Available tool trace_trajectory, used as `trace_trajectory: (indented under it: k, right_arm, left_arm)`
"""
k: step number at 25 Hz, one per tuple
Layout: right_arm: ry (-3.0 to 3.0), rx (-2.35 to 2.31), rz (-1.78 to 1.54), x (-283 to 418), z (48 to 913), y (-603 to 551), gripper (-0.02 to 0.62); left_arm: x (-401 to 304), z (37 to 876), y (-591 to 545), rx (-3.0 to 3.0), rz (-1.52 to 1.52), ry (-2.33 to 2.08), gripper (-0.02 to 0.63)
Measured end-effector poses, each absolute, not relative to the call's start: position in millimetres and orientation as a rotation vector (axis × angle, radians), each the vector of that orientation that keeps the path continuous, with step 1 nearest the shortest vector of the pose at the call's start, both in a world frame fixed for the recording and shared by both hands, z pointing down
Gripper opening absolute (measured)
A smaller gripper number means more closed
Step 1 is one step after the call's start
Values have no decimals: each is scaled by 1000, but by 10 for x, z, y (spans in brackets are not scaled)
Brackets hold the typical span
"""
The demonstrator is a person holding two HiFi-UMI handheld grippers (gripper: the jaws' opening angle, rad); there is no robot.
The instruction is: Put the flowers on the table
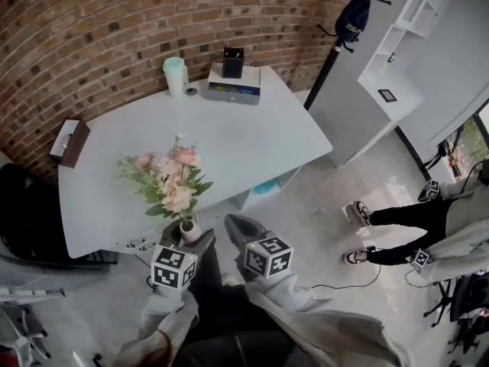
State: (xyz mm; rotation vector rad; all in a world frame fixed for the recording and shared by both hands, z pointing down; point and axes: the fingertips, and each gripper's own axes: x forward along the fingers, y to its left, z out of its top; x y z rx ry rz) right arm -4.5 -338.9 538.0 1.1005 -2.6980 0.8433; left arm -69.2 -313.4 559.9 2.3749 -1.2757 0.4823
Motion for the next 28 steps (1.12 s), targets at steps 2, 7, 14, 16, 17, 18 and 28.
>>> trace_trajectory:
  k: [2,7,14,16,17,18,28]
  right_arm:
    - [-2694,1125,844,-71,5353,-3590,0]
    - [-2670,1187,843,-189,5229,-4106,0]
    - [-2701,1215,792,-538,5023,-4871,0]
    - [-2704,1205,765,-666,4998,-5054,0]
    - [-2701,1205,756,-718,4994,-5139,0]
    - [-2698,1209,752,-758,4992,-5215,0]
    - [-2610,1263,717,-870,5270,-5675,0]
  left_arm:
    - [-740,5587,-3357,2392,491,-1260,276]
    - [-924,5528,-3900,2433,512,-1203,276]
    - [-1257,5413,-4728,2474,501,-1206,276]
    - [-1354,5411,-4956,2492,510,-1199,276]
    - [-1403,5423,-5072,2503,517,-1199,276]
    - [-1451,5438,-5185,2515,524,-1201,276]
    - [-1678,5725,-5982,2565,537,-1231,276]
